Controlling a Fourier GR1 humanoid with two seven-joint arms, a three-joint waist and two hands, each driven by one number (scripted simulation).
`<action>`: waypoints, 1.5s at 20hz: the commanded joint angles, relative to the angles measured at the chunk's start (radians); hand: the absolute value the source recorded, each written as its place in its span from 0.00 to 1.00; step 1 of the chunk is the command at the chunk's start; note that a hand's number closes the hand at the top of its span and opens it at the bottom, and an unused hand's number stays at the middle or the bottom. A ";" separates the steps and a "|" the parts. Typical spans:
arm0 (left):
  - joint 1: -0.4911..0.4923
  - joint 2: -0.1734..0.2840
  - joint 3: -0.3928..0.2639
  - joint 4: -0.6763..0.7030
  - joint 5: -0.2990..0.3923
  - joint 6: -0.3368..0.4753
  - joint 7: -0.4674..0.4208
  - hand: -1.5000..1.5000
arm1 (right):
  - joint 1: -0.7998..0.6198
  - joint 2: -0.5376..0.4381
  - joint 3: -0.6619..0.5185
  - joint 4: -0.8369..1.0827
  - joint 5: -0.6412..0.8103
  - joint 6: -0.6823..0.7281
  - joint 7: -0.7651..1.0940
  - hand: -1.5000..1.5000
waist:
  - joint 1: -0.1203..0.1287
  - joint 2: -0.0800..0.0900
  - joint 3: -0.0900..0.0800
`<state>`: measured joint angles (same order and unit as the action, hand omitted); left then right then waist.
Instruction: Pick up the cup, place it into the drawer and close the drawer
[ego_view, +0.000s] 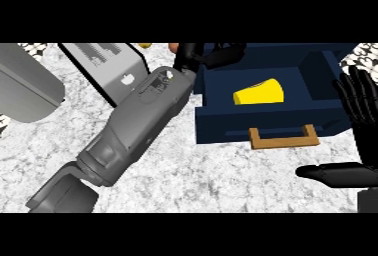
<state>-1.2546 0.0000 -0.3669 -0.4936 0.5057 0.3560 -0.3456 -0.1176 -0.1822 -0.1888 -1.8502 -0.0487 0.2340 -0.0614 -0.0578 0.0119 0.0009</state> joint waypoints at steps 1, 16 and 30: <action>-0.008 0.000 -0.100 0.060 0.013 0.023 0.028 1.00 | 0.024 -0.004 0.001 -0.001 -0.002 0.017 -0.018 0.00 | -0.013 0.002 0.000; 0.019 0.000 -0.300 0.031 0.113 0.152 0.025 0.00 | -0.011 0.008 0.015 -0.024 -0.044 0.027 0.016 0.00 | -0.032 0.007 0.000; -0.007 0.030 -0.194 -0.055 0.172 0.134 -0.027 0.00 | 0.097 -0.103 0.075 -0.184 -0.062 0.217 0.068 1.00 | 0.043 -0.012 -0.001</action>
<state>-1.2690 0.0101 -0.5933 -0.5465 0.6743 0.5155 -0.3817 -0.0672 -0.2653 -0.1690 -1.9771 -0.1961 0.4217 0.0055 -0.0356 0.0028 0.0000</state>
